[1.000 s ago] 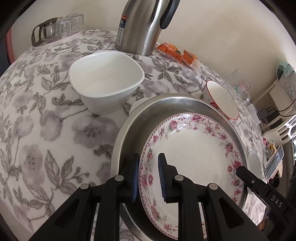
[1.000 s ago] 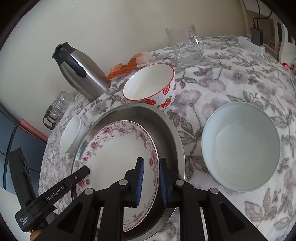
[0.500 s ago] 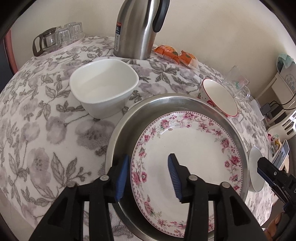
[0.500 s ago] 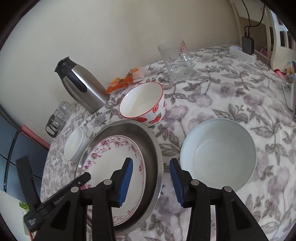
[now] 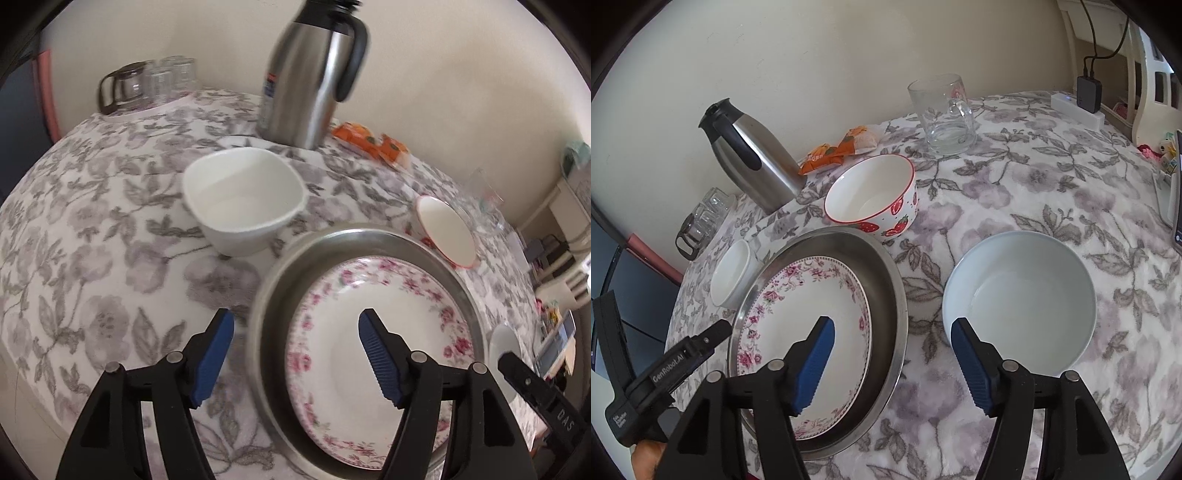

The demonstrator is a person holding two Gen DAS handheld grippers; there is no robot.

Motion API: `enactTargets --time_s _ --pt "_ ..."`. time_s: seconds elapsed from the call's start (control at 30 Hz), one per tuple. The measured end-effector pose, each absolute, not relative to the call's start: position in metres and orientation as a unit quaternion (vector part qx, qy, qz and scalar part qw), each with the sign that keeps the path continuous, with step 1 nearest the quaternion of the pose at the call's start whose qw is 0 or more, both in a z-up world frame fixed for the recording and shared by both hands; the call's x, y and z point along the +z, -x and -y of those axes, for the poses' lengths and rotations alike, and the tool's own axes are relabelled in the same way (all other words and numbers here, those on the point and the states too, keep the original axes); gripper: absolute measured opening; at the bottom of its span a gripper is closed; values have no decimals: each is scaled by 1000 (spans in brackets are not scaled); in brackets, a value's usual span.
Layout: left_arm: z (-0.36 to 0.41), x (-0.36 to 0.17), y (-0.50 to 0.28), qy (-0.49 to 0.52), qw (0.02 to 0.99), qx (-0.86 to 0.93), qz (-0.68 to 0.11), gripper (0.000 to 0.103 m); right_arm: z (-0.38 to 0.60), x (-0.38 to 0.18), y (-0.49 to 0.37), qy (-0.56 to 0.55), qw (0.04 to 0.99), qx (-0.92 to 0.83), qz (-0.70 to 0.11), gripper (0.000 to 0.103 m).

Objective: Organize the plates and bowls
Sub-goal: 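Open both tools and pull them back from the plate rim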

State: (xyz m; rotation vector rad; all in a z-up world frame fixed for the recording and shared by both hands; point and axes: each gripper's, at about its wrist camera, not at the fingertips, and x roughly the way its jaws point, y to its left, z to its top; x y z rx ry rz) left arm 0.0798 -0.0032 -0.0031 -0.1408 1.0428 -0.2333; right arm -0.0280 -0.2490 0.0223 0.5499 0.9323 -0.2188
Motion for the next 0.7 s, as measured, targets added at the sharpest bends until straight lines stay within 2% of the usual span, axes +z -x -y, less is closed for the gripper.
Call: enactTargets --time_s 0.3,0.47,0.7 --pt "-41 -26 -90 150 826 -56 -541 71 238 10 24 -269 836 -94 -468 69" --pt "-39 -32 -91 162 816 -78 -549 65 226 5 20 -254 832 -86 -486 69" --pt "-30 -32 -93 172 806 -118 -555 65 209 2 13 -228 833 -79 -498 70"
